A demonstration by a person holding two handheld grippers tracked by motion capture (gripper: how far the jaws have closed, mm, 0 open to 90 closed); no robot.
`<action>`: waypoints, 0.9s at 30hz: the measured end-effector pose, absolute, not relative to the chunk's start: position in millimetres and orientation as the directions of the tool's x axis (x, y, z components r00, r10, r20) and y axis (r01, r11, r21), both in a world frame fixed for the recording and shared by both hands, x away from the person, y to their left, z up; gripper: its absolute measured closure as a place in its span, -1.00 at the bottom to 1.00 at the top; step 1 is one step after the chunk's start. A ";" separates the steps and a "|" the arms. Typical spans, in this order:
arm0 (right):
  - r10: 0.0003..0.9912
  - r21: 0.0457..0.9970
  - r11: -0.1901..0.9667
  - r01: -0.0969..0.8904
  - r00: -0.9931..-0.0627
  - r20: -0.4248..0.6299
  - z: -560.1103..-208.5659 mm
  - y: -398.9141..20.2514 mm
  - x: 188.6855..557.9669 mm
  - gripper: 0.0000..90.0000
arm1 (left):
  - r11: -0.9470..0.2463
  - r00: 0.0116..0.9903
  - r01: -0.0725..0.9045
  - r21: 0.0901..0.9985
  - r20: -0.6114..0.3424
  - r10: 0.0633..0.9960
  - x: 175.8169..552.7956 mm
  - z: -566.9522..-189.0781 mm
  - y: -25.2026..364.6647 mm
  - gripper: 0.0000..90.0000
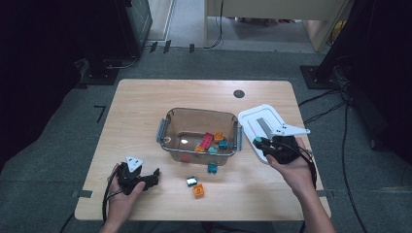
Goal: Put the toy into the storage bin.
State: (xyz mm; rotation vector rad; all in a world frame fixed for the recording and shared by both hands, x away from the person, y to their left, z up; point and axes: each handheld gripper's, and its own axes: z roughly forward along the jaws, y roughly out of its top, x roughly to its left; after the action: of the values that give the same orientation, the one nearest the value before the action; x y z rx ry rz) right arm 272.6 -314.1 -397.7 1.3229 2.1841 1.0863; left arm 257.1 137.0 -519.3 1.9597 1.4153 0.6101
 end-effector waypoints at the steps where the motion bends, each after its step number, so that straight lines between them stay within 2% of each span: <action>1: 0.864 0.768 0.266 0.583 -0.498 0.079 -395.0 -312.6 274.1 0.69 | -0.217 0.313 0.654 0.725 0.002 0.950 257.1 -519.3 137.0 -0.81; 13: 0.828 0.794 0.285 0.537 -0.556 0.078 -366.1 -278.9 290.8 0.69 | -0.221 0.316 0.654 0.724 0.004 0.949 257.4 -519.2 137.1 -0.81; 22: 0.781 0.777 0.338 0.532 -0.619 0.084 -372.6 -234.0 308.0 0.67 | -0.221 0.317 0.653 0.725 0.003 0.948 257.5 -519.3 137.1 -0.81; 24: 0.773 0.764 0.351 0.542 -0.628 0.091 -377.4 -227.3 311.9 0.60 | -0.221 0.317 0.653 0.725 0.004 0.948 257.5 -519.3 137.0 -0.81; 27: 0.760 0.749 0.367 0.552 -0.642 0.100 -381.4 -220.1 314.2 0.36 | -0.222 0.318 0.653 0.724 0.004 0.948 257.5 -519.3 137.1 -0.81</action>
State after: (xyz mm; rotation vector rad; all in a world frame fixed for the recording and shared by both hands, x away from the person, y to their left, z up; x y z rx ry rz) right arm 314.2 -220.1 -381.4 1.1667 2.3683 1.1416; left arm 257.5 137.1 -519.3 1.9629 1.4103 0.6092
